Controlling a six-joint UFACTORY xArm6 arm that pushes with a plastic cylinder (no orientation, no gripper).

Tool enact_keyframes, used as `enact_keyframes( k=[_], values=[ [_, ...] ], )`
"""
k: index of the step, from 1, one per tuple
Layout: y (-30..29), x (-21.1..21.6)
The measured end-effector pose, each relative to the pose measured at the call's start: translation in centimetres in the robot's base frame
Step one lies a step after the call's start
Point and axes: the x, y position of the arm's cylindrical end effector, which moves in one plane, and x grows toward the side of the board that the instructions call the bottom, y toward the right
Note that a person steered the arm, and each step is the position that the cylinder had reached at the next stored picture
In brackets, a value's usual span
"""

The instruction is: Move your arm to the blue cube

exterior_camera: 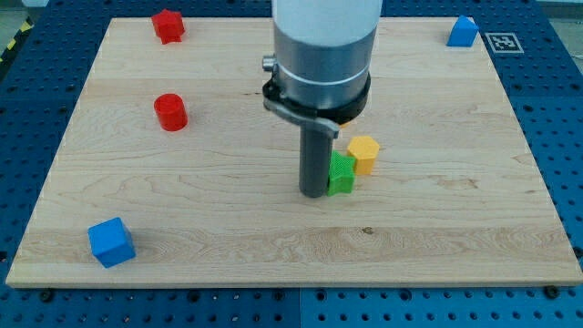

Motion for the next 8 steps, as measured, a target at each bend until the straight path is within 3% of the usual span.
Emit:
enact_keyframes(
  k=[2, 3, 5, 6, 8],
  values=[
    [0.2, -2.3],
    [-5.5, -3.6],
    [-22.7, -4.2],
    [-28.1, -2.1],
    [-27.6, 6.9]
  ],
)
